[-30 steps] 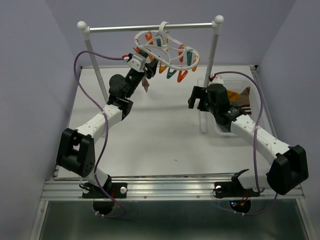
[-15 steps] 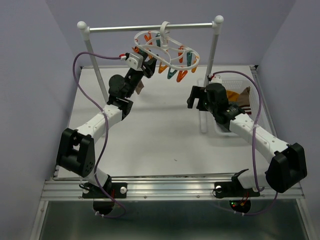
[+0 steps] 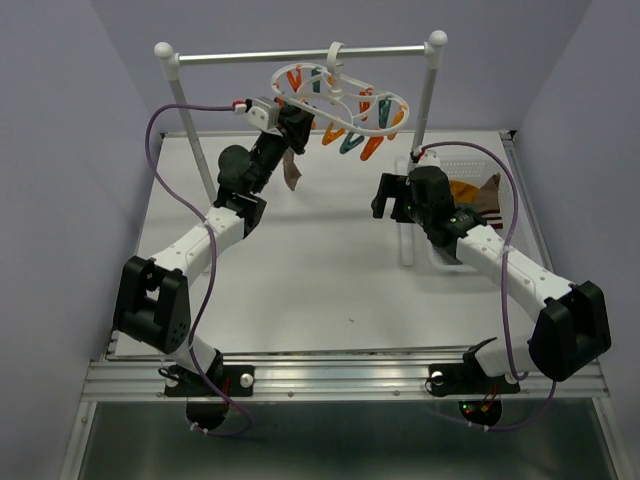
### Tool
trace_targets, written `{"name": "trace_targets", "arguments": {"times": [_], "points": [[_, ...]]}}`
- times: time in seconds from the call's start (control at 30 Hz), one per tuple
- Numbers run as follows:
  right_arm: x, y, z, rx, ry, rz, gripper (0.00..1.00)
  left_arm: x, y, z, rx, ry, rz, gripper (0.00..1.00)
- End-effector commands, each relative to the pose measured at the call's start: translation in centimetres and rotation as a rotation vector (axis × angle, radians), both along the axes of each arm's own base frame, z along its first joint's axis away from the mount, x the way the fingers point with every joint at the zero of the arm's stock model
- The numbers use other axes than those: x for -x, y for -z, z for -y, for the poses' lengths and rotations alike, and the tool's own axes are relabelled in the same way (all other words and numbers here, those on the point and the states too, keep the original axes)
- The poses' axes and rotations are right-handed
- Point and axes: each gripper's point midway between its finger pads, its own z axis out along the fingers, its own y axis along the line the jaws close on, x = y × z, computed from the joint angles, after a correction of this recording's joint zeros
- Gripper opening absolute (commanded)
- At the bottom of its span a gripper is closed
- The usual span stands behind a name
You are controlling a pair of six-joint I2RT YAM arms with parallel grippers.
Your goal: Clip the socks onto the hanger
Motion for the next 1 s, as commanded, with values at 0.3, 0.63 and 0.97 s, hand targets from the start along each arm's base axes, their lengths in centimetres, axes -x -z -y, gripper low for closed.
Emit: {"name": "trace_targets", "arguments": {"times": [0.3, 0.63, 0.97], "points": [[-0.5, -2.1, 0.8, -0.051, 0.05, 0.063, 1.0, 1.2, -4.1, -1.2, 0.225, 0.028, -0.222, 0.0], [0.1, 0.0, 7.4, -0.012, 0.281, -0.07, 1.0, 1.8, -3.2, -1.8, 0.279, 0.007, -0.451, 0.0], [-0.9, -0.3, 17.6, 0.127, 0.577, -0.092, 1.0, 2.6, -2.3, -3.0, 0.317, -0.045, -0.56, 0.0]]}}
